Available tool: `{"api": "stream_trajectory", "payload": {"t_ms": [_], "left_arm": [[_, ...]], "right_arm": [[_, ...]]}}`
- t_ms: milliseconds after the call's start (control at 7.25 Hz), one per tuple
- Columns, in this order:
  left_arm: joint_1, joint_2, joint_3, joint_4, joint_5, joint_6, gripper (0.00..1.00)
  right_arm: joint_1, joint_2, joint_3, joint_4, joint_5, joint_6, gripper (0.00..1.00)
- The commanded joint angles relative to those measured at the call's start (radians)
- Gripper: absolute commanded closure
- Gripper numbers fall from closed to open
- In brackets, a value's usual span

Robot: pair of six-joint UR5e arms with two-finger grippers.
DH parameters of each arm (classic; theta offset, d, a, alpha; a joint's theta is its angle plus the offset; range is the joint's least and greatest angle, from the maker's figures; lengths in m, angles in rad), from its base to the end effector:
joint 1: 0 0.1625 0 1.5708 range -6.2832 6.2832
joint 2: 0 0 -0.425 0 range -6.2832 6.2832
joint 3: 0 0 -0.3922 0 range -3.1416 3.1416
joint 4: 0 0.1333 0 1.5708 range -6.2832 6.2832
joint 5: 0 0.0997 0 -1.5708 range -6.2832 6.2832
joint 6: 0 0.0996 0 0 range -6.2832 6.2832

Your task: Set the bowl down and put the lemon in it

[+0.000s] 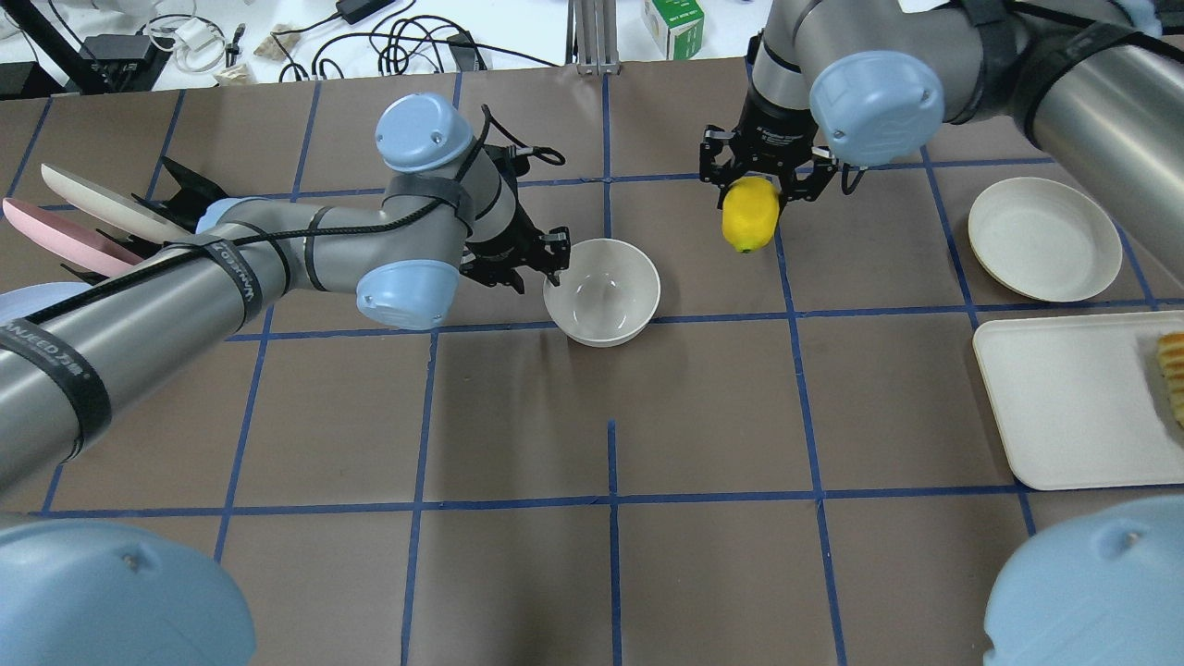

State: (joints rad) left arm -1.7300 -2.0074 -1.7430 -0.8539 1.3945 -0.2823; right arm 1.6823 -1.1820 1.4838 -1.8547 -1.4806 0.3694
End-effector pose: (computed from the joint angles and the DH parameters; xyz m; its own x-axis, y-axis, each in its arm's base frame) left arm -0.2457 -0.5795 0.2366 -0.9746 -0.1056 0.1975 -0.1186 0.9914 -0.0550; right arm 0.2119 -0.6137 0.3382 -0.9633 0.2569 -0.0775 0.2537 0.9660 0.0492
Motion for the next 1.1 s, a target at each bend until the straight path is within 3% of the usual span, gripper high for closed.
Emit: {"api": "stream_trajectory", "payload": {"t_ms": [0, 138, 414, 552, 966], "left_arm": [[0.021, 0.056, 0.066, -0.13, 0.006, 0.011, 0.03], [0.044, 0.106, 0.123, -0.274, 0.036, 0.062, 0.02], [0.11, 0.203, 0.201, -0.523, 0.127, 0.271, 0.02], [0.131, 0.247, 0.206, -0.548, 0.186, 0.343, 0.02], [0.151, 0.361, 0.212, -0.657, 0.192, 0.405, 0.0]], "right_arm": [[0.074, 0.036, 0.003, -0.075, 0.049, 0.109, 1.0], [0.155, 0.063, 0.004, -0.102, 0.036, 0.109, 1.0], [0.194, 0.108, 0.01, -0.181, 0.042, 0.181, 1.0], [0.195, 0.131, 0.012, -0.181, 0.043, 0.186, 1.0], [0.243, 0.183, 0.023, -0.182, 0.049, 0.195, 0.98]]}}
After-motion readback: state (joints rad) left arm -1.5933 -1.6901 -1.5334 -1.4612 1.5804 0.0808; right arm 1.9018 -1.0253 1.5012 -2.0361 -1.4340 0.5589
